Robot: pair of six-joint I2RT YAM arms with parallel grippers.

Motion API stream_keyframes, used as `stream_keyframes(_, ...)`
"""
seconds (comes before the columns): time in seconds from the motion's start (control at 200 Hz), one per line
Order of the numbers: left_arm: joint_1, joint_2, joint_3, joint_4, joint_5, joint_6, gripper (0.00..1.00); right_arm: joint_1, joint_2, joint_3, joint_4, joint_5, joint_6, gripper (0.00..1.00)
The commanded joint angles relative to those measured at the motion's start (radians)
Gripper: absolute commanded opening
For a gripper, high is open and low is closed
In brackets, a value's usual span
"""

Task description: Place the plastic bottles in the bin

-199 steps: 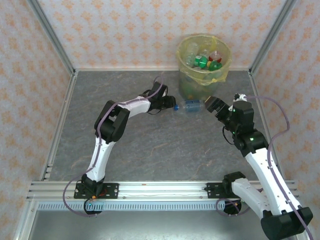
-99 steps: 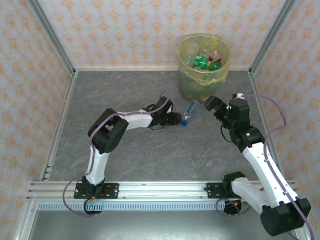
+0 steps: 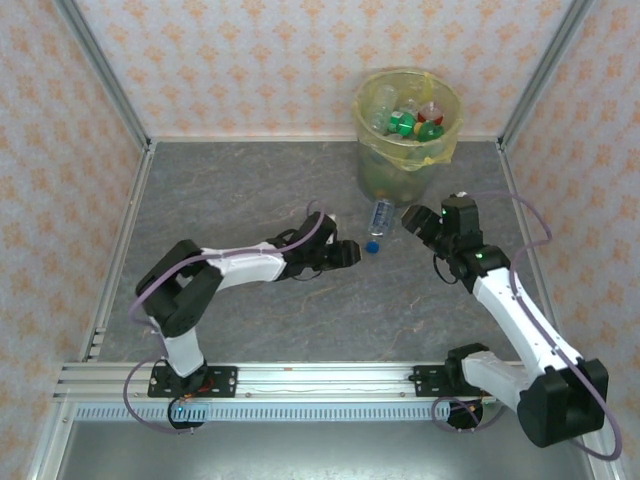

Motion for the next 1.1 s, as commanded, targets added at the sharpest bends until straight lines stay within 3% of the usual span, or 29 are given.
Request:
stream_keyframes(0.0,0.028,-0.116,-0.031,-0.013,-0.099,-0.01,0.63,0.019,0.081,0.065,-0.006,0.01,-0.011,0.83)
stream_keyframes(0.12,0.062,-0.24,-0.073,-0.043,-0.15,-0.006,0.75,0.042,0.211,0.131,-0.025,0.028,0.003,0.83)
stream_keyframes(0.25,0.093,-0.372,-0.106,-0.084,-0.215,-0.003,0.99,0.084,0.339,0.192,0.002,0.064,0.032,0.82)
stream_keyframes(0.726,0.182,-0.714,-0.233,-0.198,-0.343,0.008,0.99,0.157,0.766,0.448,-0.027,0.147,0.078,0.83)
stream_keyframes(1.096,0.2,-0.826,-0.266,-0.233,-0.378,0.007,0.99,0.165,0.808,0.415,-0.04,0.164,0.057,0.61)
